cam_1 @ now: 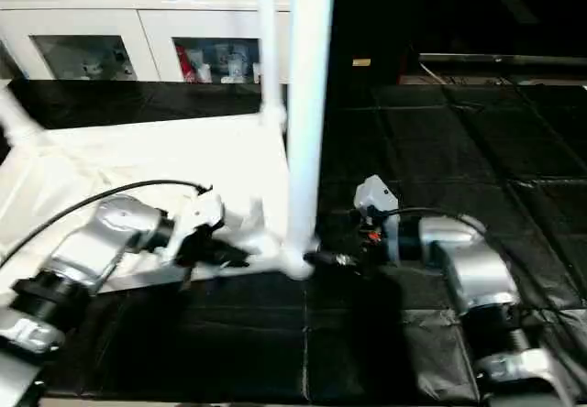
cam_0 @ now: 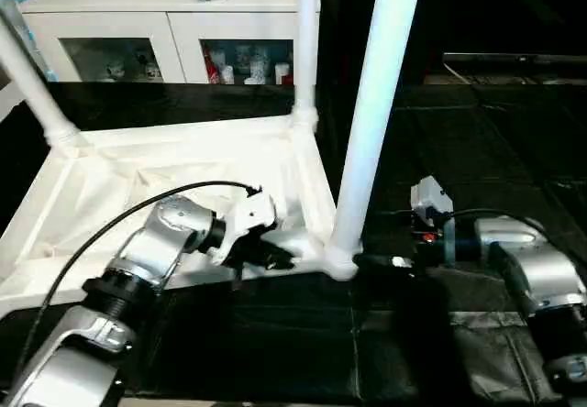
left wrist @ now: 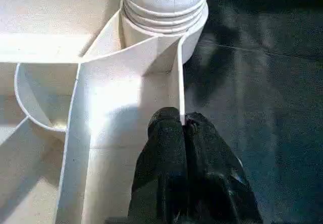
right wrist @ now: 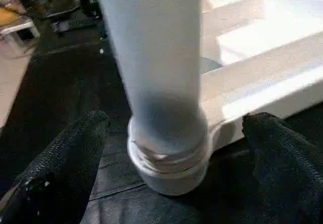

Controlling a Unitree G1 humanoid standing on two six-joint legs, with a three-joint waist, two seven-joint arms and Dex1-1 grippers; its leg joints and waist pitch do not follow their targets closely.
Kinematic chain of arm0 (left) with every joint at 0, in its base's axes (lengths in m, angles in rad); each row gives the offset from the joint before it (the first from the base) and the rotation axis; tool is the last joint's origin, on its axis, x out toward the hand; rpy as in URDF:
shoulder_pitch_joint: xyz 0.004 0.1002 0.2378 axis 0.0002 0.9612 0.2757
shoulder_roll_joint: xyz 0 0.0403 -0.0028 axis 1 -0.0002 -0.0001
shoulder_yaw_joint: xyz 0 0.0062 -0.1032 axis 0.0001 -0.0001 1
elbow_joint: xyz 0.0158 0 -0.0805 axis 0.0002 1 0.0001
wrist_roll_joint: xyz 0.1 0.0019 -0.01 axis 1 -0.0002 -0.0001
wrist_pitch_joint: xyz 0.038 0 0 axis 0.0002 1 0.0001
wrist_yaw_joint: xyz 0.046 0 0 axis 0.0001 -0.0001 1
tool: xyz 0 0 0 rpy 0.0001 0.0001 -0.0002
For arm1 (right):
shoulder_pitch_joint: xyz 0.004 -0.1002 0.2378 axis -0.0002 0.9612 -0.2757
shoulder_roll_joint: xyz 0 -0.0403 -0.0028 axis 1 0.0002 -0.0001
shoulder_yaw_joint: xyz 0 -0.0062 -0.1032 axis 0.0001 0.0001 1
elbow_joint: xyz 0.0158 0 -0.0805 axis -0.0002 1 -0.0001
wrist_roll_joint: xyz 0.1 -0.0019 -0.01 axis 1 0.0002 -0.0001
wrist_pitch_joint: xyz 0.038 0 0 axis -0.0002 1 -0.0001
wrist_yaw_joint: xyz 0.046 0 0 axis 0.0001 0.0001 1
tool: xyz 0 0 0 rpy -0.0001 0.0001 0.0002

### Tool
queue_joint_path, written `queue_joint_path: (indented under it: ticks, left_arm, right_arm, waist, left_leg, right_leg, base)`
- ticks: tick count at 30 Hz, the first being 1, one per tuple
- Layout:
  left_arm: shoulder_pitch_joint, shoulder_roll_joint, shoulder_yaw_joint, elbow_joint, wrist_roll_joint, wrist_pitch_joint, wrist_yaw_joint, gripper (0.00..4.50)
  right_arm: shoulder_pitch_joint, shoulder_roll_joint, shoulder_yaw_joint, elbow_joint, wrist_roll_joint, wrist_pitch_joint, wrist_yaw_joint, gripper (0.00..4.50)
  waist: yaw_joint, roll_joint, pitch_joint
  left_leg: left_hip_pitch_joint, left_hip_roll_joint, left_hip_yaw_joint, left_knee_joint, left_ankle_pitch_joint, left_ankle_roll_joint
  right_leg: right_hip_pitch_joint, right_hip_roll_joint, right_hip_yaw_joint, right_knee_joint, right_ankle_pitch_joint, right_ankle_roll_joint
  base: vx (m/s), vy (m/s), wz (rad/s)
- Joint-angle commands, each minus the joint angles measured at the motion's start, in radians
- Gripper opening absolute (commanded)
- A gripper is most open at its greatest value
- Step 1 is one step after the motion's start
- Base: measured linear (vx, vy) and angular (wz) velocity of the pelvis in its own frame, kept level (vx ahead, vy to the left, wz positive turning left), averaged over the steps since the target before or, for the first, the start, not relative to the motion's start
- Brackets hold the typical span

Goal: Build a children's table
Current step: Rotate leg to tighten

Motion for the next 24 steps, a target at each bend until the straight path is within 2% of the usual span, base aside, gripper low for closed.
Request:
queue_joint_path:
  ticks: [1,7,8,11,13,22,24]
  left_arm:
    - [-0.005,-0.001,-0.033,-0.044,-0.021,-0.036,-0.065,0.0]
    - [-0.006,0.005,-0.049,-0.049,-0.02,-0.061,-0.106,0.0]
    - [-0.005,0.005,-0.05,-0.053,-0.021,-0.062,-0.109,0.0]
    - [-0.003,0.005,-0.052,-0.058,-0.023,-0.063,-0.112,0.0]
    - [-0.001,0.006,-0.053,-0.062,-0.025,-0.063,-0.113,0.0]
    - [0.004,0.008,-0.053,-0.06,-0.026,-0.069,-0.115,0.0]
    - [0.005,0.008,-0.052,-0.06,-0.026,-0.07,-0.114,0.0]
  right_arm:
    - [-0.025,-0.009,0.021,-0.008,0.001,-0.018,0.039,4.49]
    - [-0.031,-0.018,0.076,-0.021,0.025,-0.008,0.159,4.49]
    - [-0.032,-0.011,0.083,-0.018,0.026,-0.009,0.162,4.21]
    - [-0.039,0.001,0.087,-0.007,0.022,-0.012,0.159,4.14]
    - [-0.046,0.009,0.089,0.004,0.023,-0.009,0.158,3.82]
    - [-0.064,0.014,0.099,0.029,0.026,-0.005,0.182,3.3]
    - [-0.066,0.015,0.098,0.03,0.027,-0.002,0.185,2.97]
  waist:
    - [-0.002,-0.018,-0.071]
    - [0.012,-0.016,-0.071]
    - [0.013,-0.017,-0.071]
    - [0.012,-0.016,-0.071]
    - [0.012,-0.017,-0.072]
    - [0.012,-0.018,-0.073]
    - [0.013,-0.018,-0.073]
  left_leg:
    - [0.006,0.017,0.009,-0.066,-0.209,0.073]
    - [0.011,0.019,0.01,-0.067,-0.219,0.069]
    - [0.009,0.019,0.009,-0.068,-0.216,0.065]
    - [0.006,0.018,0.007,-0.068,-0.214,0.06]
    - [0.007,0.018,0.007,-0.068,-0.212,0.059]
    - [0.005,0.017,0.008,-0.065,-0.195,0.067]
    - [0.005,0.017,0.008,-0.065,-0.195,0.067]
  right_leg:
    - [0.055,-0.032,0.039,-0.06,-0.24,-0.25]
    - [0.051,-0.032,0.04,-0.06,-0.253,-0.25]
    - [0.053,-0.031,0.04,-0.059,-0.249,-0.251]
    - [0.055,-0.031,0.039,-0.058,-0.248,-0.246]
    - [0.055,-0.031,0.04,-0.058,-0.247,-0.245]
    - [0.055,-0.031,0.039,-0.054,-0.226,-0.253]
    - [0.056,-0.031,0.039,-0.055,-0.232,-0.25]
  base:
    - [0.0,0.0,0.0]
    - [0.0,0.0,0.0]
    - [0.0,0.0,0.0]
    - [0.0,0.0,0.0]
    - [0.0,0.0,0.0]
    - [0.0,0.0,0.0]
    - [0.0,0.0,0.0]
